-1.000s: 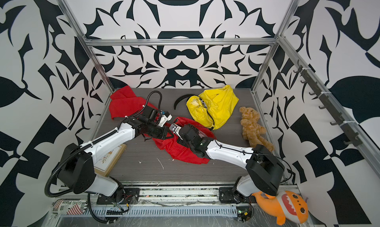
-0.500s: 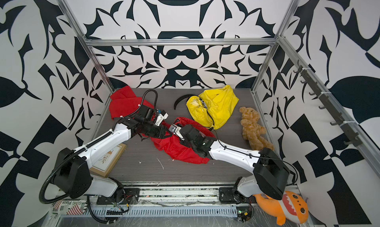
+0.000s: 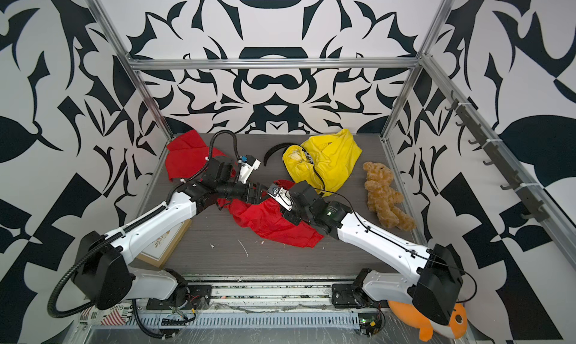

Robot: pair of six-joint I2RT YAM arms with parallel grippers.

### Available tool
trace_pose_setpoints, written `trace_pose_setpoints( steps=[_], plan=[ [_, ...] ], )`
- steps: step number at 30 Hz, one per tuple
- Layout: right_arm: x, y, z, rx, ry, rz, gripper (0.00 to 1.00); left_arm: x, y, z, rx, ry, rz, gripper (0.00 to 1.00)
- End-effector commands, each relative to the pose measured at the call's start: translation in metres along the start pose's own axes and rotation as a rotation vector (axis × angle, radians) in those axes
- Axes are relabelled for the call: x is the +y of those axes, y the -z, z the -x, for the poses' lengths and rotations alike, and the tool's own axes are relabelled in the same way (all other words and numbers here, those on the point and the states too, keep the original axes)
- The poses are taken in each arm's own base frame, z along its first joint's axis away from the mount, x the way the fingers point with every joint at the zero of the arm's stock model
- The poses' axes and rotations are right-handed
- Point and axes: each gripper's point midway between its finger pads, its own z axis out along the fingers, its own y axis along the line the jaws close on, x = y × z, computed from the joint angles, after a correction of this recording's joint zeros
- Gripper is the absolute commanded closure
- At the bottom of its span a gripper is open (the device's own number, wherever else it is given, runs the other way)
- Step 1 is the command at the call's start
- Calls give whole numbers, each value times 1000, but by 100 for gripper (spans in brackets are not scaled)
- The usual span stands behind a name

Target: Remove the belt from the trousers

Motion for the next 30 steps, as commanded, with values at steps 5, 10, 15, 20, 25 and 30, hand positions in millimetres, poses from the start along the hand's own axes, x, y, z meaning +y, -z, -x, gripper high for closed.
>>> trace_pose_setpoints(
  steps=[5, 10, 15, 20, 25, 30],
  plan=[
    [-28, 45, 57, -215, -73, -29, 89, -4, 23, 3, -133, 10, 12, 0],
    [-29, 51, 62, -232, -81, -10, 89, -23, 25, -9, -101, -68, -29, 1],
    [-24, 51, 65, -241, -86, 24, 89, -5, -7, -22, -30, -33, -4, 21],
    [-22, 59, 60, -252, -108, 31, 89, 21, -30, -13, -38, 13, 70, 74],
    [-21, 70, 45, -235, -138, 11, 89, 66, -34, -12, -40, 102, 195, 100],
    [-27, 85, 30, -257, -192, -39, 89, 125, -25, -45, 51, 216, 369, 100]
  ],
)
